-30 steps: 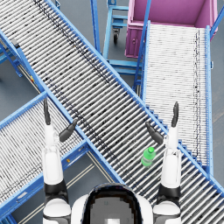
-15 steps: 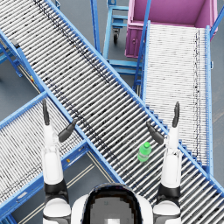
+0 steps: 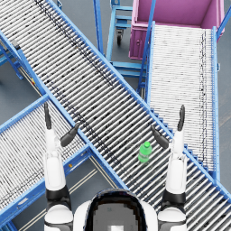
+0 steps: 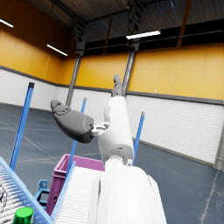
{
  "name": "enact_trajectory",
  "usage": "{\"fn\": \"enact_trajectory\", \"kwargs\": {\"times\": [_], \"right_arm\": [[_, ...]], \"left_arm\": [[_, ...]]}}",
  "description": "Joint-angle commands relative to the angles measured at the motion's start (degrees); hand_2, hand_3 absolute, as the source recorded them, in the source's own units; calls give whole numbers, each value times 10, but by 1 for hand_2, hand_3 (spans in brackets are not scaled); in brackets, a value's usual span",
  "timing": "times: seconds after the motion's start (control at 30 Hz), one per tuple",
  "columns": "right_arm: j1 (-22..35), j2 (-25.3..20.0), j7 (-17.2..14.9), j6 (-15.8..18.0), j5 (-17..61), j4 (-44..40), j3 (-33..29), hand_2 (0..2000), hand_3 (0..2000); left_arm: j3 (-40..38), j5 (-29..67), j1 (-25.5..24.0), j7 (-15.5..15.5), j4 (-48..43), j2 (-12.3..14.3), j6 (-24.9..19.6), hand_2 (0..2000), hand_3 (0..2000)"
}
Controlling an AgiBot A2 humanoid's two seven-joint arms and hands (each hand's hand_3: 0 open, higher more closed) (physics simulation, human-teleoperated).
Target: Pick up the oil and place it on the left assembly line, put the cola on the right, and keep Sprite still
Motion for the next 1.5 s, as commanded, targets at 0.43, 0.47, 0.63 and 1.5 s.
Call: {"fn": "enact_trajectory", "kwargs": {"times": [0.43, 0.47, 0.63, 1.5], "right_arm": [[17, 1, 0, 0, 0, 8, 1, 0, 0], [6, -1, 0, 0, 0, 5, 1, 0, 0], [7, -2, 0, 0, 0, 7, -1, 0, 0], [9, -7, 0, 0, 0, 6, -4, 0, 0]], "left_arm": [[-2, 0, 5, 0, -3, 1, 0, 0, 0], [-1, 0, 16, 0, -8, -1, 0, 0, 0], [0, 0, 6, 0, -6, 2, 0, 0, 0], [-1, 0, -6, 0, -9, 8, 0, 0, 0]]}}
